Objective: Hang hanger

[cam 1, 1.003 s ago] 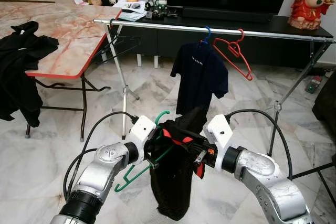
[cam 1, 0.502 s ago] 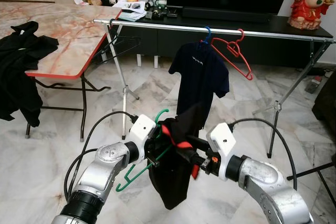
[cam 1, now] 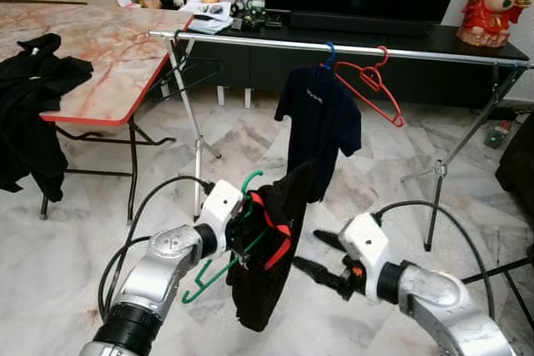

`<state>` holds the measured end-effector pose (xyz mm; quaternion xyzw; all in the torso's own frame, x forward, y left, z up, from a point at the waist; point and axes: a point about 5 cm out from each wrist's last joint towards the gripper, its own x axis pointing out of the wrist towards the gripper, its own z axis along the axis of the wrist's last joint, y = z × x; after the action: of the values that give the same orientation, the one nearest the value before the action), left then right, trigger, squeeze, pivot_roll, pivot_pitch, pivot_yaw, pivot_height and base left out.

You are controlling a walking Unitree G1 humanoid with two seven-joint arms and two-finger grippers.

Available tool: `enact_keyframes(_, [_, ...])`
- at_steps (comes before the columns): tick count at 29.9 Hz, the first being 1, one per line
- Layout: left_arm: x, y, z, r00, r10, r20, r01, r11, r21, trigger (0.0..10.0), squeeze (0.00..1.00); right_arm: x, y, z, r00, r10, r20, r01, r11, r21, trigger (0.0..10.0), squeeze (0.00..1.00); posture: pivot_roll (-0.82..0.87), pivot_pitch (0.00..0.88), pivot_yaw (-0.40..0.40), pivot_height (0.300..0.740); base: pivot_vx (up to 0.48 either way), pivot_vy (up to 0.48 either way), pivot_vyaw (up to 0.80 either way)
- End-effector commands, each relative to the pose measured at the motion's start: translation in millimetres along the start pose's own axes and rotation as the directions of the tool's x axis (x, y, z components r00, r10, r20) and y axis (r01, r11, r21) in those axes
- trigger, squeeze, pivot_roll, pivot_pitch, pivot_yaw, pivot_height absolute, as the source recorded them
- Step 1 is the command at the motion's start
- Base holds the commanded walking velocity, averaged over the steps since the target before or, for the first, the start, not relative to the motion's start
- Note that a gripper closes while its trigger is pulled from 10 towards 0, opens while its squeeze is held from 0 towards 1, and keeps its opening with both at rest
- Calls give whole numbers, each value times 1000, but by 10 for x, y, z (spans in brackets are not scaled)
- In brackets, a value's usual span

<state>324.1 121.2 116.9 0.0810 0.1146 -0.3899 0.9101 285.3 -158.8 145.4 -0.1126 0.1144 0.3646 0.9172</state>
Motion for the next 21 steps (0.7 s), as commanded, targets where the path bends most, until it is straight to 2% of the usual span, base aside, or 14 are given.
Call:
enact_keyframes(1, [2,-42,-17,999,-39,-8,40,999,28,10000,0,-48,-118,27,999,-54,5,54,998,-22,10000,0,-25,62,-38,740,0,0,0])
enact_keyframes(3, [-13,-95,-82,995,-93,-41,95,994,52,10000,0,-63,-210,82,998,-57,3,57,997,-57,10000,0,-25,61,-38,740,0,0,0])
enact_keyframes(6, [-26,-108,-109,993,-110,-45,112,993,44,10000,0,-74,-245,160,999,-29,18,30,996,-89,10000,0,-30,60,-40,740,0,0,0])
enact_keyframes(9, [-54,-86,-178,990,-118,-82,123,990,66,10000,0,-77,-246,231,997,72,17,-69,989,-129,10000,0,-30,57,-40,740,0,0,0])
enact_keyframes(11, [-74,-104,-194,983,-157,-94,164,984,67,10000,0,-77,-243,202,992,124,-25,-126,977,-172,10000,0,-29,56,-41,740,0,0,0])
enact_keyframes(12, [-97,-124,-189,974,-203,-104,212,974,75,10000,0,-76,-249,156,981,182,-72,-194,958,-213,10000,141,-30,56,-44,740,0,0,0])
enact_keyframes(14, [-105,-129,-185,970,-219,-108,228,970,81,10000,0,-77,-249,141,975,207,-85,-221,950,-221,10000,141,-30,56,-44,740,0,0,0])
enact_keyframes(15, [-126,-129,-163,958,-257,-124,269,958,99,10000,0,-78,-223,128,951,290,-104,-306,926,-220,10000,1000,-25,58,-48,740,0,0,0])
enact_keyframes(19, [-178,-144,-114,927,-343,-153,362,925,115,10000,0,-86,-171,98,885,433,-172,-464,853,-239,10000,1000,-18,55,-51,740,0,0,0])
enact_keyframes(21, [-186,-149,-112,920,-357,-163,377,918,120,10000,0,-80,-182,85,876,440,-199,-479,841,-252,10000,1000,-17,54,-51,740,0,0,0])
